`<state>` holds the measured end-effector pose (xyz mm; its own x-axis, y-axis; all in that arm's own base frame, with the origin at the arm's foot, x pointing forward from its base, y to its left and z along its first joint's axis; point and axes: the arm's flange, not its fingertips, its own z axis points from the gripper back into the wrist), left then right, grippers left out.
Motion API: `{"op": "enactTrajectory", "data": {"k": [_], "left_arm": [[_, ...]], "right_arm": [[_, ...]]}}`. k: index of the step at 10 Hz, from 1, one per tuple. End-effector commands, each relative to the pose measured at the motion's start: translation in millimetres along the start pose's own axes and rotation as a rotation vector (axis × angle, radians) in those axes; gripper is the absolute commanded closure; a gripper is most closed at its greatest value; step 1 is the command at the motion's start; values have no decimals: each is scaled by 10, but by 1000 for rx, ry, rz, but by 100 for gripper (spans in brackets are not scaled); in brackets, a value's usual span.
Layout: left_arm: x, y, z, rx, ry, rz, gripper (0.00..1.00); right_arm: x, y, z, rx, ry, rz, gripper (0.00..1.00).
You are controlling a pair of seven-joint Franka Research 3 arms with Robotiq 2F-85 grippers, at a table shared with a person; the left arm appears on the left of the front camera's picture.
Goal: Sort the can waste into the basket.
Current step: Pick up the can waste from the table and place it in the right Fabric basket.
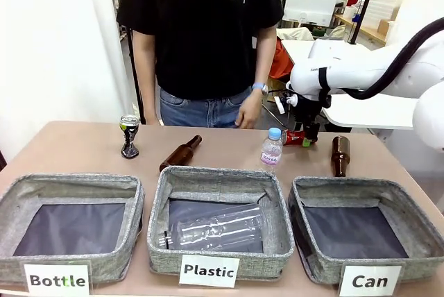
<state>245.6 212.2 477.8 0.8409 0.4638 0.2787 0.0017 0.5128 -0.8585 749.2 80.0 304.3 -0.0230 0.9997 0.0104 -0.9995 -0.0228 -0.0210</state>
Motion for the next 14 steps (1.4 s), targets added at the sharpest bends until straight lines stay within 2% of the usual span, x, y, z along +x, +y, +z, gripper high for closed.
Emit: {"op": "enactTrajectory", "data": {"k": [1, 2, 3, 5, 6, 7, 8, 10, 11, 13, 14], "left_arm": [[3, 1, 13, -12, -3, -20, 0], [3, 1, 13, -12, -3, -20, 0], [3, 1, 13, -12, -3, -20, 0], [3, 1, 13, -12, -3, -20, 0], [3, 1, 13, -12, -3, -20, 0], [3, 1, 13, -12, -3, -20, 0], [3, 1, 13, -12, -3, -20, 0], [3, 1, 13, -12, -3, -20, 0], [3, 1, 13, -12, -3, -20, 0], [3, 1, 13, -12, -3, -20, 0], [3, 1, 13, -12, -3, -20, 0]], "right_arm": [[4, -99, 43, 26, 20, 25, 60], [4, -99, 39, 30, 19, 24, 72], [-7, -104, 34, 33, 15, 19, 100], [-17, -96, 20, 44, 12, 23, 100], [-31, -82, 21, 56, 12, 28, 96], [-105, -60, 42, 91, 18, -4, 100], [-296, -6, 117, 128, -12, -53, 100], [-1026, 276, 532, 134, -238, -173, 100], [-1354, 488, 762, 80, -353, -211, 100], [-1958, 1041, 1227, -113, -595, -275, 100], [-2147, 1246, 1313, -157, -643, -296, 100]]}}
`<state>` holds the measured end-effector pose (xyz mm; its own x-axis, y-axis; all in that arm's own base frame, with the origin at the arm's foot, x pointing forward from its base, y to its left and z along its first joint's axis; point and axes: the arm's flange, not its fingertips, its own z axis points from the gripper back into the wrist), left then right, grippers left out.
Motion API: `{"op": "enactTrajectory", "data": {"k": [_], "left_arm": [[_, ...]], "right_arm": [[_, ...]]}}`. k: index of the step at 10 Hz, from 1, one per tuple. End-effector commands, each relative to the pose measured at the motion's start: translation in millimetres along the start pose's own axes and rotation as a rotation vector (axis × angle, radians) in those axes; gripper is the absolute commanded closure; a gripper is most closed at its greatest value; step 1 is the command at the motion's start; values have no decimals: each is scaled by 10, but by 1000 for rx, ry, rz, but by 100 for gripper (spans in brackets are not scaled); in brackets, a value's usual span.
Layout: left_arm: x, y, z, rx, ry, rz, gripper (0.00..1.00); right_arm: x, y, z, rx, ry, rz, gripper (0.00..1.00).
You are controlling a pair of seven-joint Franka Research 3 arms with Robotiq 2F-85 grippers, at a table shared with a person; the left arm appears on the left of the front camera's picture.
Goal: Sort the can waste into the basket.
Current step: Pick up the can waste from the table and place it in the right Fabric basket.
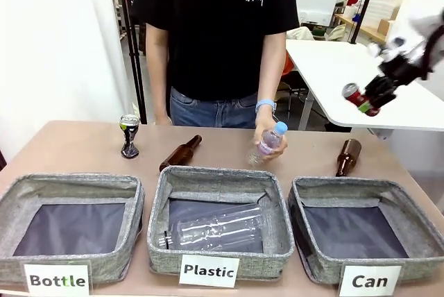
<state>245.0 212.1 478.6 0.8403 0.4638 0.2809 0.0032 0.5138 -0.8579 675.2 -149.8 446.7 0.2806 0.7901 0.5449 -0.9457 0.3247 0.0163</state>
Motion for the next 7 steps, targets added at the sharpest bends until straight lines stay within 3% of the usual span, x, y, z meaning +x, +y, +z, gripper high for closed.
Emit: {"op": "enactTrajectory", "data": {"k": [1, 3, 5, 6, 7], "left_arm": [[6, 9, 7, -12, -1, -18, 0], [6, 9, 7, -12, -1, -18, 0], [6, 9, 7, -12, -1, -18, 0], [6, 9, 7, -12, -1, -18, 0], [6, 9, 7, -12, -1, -18, 0]], "right_arm": [[-296, 575, -19, -38, -101, 34, 100], [-512, 722, 12, -54, -145, -34, 100], [-485, 760, -43, -60, -152, -90, 100], [-631, 635, 151, -27, -140, -69, 100], [-637, 693, 31, -22, -143, -84, 59]]}}
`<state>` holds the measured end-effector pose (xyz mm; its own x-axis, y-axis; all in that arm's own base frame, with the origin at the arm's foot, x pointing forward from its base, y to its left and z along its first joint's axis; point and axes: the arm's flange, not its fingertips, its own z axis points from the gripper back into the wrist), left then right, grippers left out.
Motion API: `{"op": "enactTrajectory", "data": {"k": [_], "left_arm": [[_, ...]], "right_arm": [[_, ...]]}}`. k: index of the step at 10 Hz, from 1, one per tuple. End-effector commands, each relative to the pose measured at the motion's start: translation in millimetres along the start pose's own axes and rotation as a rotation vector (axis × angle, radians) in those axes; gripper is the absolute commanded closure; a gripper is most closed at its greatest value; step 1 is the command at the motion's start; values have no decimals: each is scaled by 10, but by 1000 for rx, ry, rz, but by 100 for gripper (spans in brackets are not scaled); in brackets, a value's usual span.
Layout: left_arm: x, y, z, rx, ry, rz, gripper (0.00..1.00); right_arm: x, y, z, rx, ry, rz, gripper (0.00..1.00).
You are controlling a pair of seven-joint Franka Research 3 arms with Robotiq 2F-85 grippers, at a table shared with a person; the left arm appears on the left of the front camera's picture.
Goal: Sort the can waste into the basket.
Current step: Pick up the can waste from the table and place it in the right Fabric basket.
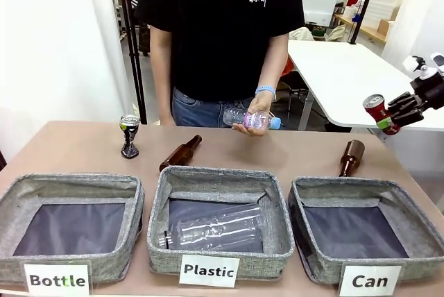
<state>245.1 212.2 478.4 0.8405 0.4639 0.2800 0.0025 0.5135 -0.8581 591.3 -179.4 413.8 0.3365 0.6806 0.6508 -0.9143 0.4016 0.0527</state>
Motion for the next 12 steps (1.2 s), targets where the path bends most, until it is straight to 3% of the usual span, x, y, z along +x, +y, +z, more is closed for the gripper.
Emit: {"op": "enactTrajectory", "data": {"k": [1, 3, 4, 7, 9, 12], "left_arm": [[6, 7, 8, -12, -2, -19, 0], [6, 7, 8, -12, -2, -19, 0], [6, 7, 8, -12, -2, -19, 0], [6, 7, 8, -12, -2, -19, 0], [6, 7, 8, -12, -2, -19, 0], [6, 7, 8, -12, -2, -19, 0]], "right_arm": [[217, -49, -157, 83, 72, 52, 59], [359, 121, 17, 149, 68, -5, 59], [447, 408, 175, 179, 125, -10, 59], [699, 1715, 304, 119, 382, 187, 59], [694, 2270, 149, 235, 472, 379, 59], [666, 2462, -24, 299, 509, 381, 59]]}}
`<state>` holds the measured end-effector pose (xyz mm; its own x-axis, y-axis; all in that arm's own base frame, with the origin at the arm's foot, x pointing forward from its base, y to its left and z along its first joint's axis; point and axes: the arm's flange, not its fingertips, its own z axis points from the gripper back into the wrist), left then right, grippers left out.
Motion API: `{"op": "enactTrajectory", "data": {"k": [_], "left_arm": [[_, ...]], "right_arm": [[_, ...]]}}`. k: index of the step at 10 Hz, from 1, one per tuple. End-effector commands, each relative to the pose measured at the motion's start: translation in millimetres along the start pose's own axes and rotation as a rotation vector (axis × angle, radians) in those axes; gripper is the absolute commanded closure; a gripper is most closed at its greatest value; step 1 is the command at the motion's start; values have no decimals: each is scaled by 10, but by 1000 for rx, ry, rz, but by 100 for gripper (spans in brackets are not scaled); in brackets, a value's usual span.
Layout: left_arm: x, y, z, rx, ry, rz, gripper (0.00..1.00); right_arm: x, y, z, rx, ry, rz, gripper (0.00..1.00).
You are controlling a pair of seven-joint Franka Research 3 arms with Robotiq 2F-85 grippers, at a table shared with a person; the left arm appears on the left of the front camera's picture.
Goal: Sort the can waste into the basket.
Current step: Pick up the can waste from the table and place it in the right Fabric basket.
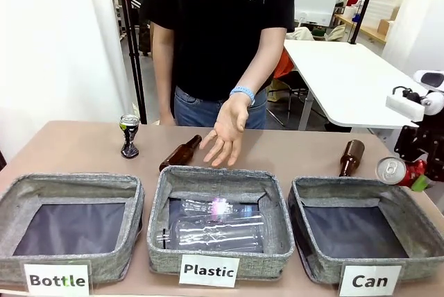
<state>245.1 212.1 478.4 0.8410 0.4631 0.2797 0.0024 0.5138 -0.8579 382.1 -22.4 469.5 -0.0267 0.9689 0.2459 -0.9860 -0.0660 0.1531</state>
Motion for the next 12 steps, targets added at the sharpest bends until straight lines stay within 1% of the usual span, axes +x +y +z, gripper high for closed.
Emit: {"op": "enactTrajectory", "data": {"k": [1, 3, 4, 5, 6, 9, 12], "left_arm": [[5, 7, 9, -12, -3, -19, 0], [5, 7, 9, -12, -3, -19, 0], [5, 7, 9, -12, -3, -19, 0], [5, 7, 9, -12, -3, -19, 0], [5, 7, 9, -12, -3, -19, 0], [5, 7, 9, -12, -3, -19, 0], [5, 7, 9, -12, -3, -19, 0]], "right_arm": [[-134, -64, 13, -10, 18, -9, 59], [-137, -67, 6, -13, 8, -11, 59], [-153, -75, 0, 4, -5, 6, 42], [-160, -106, -36, 23, -8, -2, 3], [-157, -105, -72, 29, -12, -16, 0], [-171, -67, -83, 27, -15, -31, 0], [-220, -89, -89, 33, -47, -44, 0]]}}
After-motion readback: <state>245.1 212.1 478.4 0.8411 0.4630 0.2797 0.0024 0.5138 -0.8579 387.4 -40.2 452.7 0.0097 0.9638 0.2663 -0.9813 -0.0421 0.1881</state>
